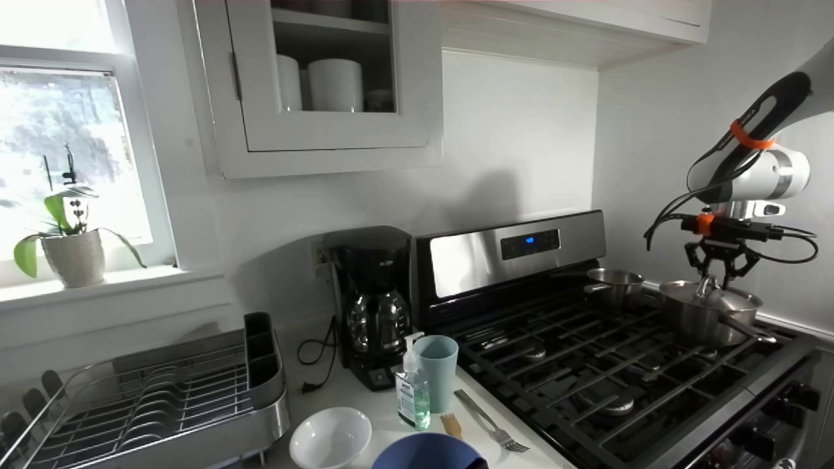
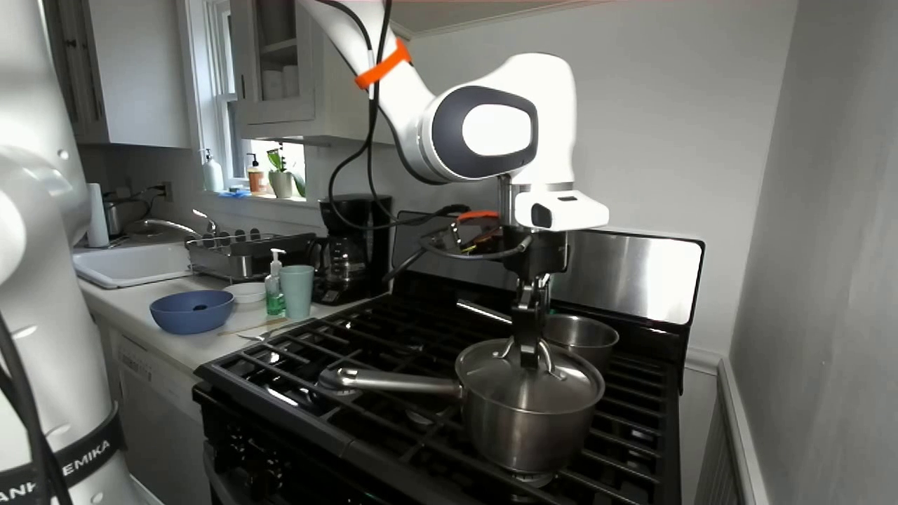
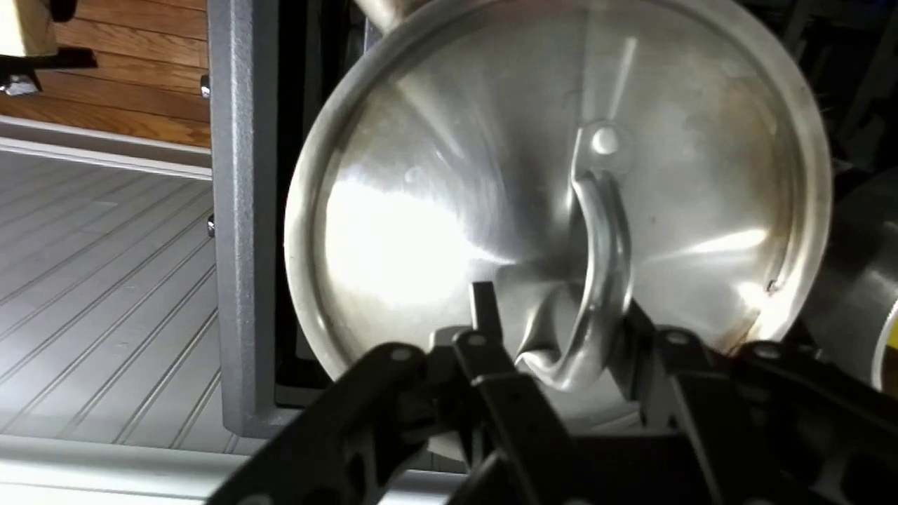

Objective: Take the lid off of the bowl

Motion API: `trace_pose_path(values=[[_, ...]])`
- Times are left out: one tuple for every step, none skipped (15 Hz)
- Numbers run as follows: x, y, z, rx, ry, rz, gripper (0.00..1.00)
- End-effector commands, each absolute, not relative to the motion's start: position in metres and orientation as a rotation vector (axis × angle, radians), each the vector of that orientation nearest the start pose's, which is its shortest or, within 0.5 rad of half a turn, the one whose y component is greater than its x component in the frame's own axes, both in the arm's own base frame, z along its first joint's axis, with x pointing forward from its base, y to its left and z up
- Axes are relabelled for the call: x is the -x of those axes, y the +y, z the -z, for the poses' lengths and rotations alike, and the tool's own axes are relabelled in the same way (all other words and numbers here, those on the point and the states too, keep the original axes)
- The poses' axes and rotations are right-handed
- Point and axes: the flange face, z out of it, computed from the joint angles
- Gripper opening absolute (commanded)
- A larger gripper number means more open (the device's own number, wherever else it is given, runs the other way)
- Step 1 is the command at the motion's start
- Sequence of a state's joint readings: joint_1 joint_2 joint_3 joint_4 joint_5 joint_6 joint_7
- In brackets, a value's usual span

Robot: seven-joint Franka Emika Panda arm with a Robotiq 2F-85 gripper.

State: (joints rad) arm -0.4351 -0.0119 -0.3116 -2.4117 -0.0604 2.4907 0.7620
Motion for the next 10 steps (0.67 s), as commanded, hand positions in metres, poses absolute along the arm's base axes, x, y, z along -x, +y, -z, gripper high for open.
trace_pose_path(values=[[-0.368, -0.338, -0.333, 2.327, 2.163, 0.141, 0.10], [-0.368, -0.337, -0.336, 2.325, 2.174, 0.139, 0.04], [-0.367, -0.337, -0.339, 2.324, 2.185, 0.135, 0.01], [-0.367, -0.337, -0.344, 2.321, 2.195, 0.132, 0.00], [-0.367, -0.338, -0.349, 2.321, 2.200, 0.134, 0.03], [-0.368, -0.339, -0.356, 2.319, 2.207, 0.134, 0.04], [-0.370, -0.340, -0.362, 2.318, 2.208, 0.129, 0.03], [-0.371, -0.340, -0.370, 2.323, 2.208, 0.118, 0.04], [-0.374, -0.339, -0.378, 2.333, 2.207, 0.108, 0.04], [-0.376, -0.338, -0.385, 2.343, 2.208, 0.092, 0.04]])
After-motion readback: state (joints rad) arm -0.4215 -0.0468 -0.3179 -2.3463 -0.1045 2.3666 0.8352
